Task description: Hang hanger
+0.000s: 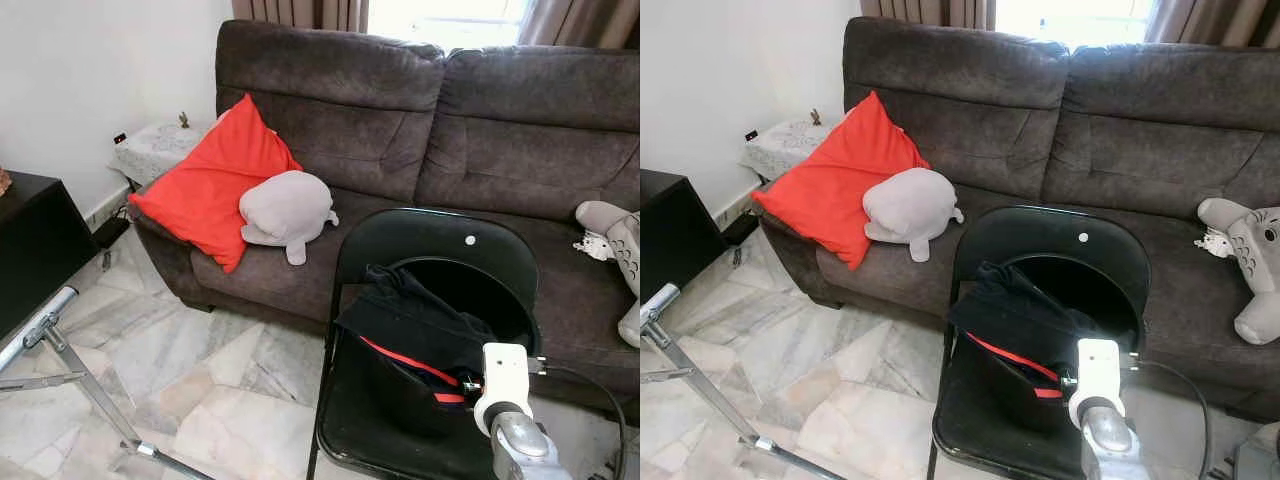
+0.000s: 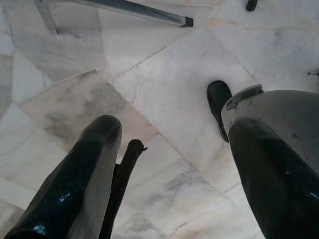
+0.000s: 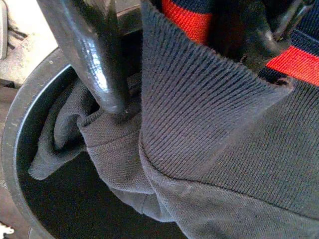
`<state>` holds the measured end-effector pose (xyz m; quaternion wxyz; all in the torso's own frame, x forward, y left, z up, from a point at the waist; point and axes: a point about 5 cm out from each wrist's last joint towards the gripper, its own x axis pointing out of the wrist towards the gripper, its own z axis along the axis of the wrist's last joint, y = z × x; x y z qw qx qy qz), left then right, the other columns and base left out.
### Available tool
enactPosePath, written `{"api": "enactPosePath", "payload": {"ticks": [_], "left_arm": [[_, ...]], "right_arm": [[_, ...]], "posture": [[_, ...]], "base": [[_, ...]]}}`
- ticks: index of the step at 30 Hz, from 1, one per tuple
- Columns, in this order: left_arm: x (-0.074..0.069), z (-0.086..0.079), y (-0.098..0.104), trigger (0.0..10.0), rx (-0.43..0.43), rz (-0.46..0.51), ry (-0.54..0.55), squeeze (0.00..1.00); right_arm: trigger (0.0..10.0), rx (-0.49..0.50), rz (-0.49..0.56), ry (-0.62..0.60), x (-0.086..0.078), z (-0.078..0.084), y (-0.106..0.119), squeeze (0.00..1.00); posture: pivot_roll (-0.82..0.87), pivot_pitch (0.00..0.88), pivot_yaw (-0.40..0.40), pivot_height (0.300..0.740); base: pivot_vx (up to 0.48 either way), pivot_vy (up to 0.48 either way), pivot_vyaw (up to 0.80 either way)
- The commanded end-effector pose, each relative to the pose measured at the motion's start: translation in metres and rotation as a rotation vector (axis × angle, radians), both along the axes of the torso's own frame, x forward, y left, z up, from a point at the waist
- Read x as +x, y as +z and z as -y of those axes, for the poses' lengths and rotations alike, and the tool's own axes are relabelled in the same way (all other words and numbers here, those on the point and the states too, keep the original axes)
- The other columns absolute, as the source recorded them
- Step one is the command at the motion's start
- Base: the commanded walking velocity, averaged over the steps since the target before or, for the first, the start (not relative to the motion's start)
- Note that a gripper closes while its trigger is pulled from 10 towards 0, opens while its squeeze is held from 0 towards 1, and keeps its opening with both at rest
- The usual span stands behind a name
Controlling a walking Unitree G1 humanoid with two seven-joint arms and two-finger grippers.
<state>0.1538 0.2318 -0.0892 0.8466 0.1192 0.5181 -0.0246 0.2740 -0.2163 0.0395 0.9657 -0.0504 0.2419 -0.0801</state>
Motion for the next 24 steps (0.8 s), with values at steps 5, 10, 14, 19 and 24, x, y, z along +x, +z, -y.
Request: {"api": "enactPosePath", "payload": {"ticks": [5, 10, 14, 19, 24], "left_arm": [[-0.003, -0.004, 0.0, 10.0, 0.017, -0.022, -0.008, 0.0], [-0.003, -0.004, 0.0, 10.0, 0.021, -0.023, -0.015, 0.0], [-0.003, -0.004, 0.0, 10.0, 0.023, -0.024, -0.02, 0.0], [-0.003, -0.004, -0.001, 10.0, 0.028, -0.028, -0.031, 0.0], [-0.004, -0.004, -0.001, 10.0, 0.028, -0.03, -0.035, 0.0]], "right_arm": [[0.0, -0.008, -0.003, -0.015, 0.001, 0.002, -0.001, 0.0], [0.0, -0.031, 0.051, 0.002, 0.006, 0.001, 0.006, 0.0], [0.0, -0.033, 0.057, -0.007, 0.008, 0.001, 0.007, 0.0], [0.0, -0.041, 0.085, -0.015, 0.01, 0.002, 0.01, 0.0], [0.0, -0.044, 0.101, -0.012, 0.012, 0.001, 0.014, 0.0]], "posture": [[0.0, 0.0, 0.056, 0.74], [0.0, 0.0, 0.057, 0.74], [0.0, 0.0, 0.058, 0.74], [-0.01, 0.0, 0.059, 0.74], [-0.01, 0.0, 0.059, 0.74]], "base": [[0.0, 0.0, 0.0], [0.0, 0.0, 0.0], [0.0, 0.0, 0.0], [0.0, 0.0, 0.0], [0.0, 0.0, 0.0]]}}
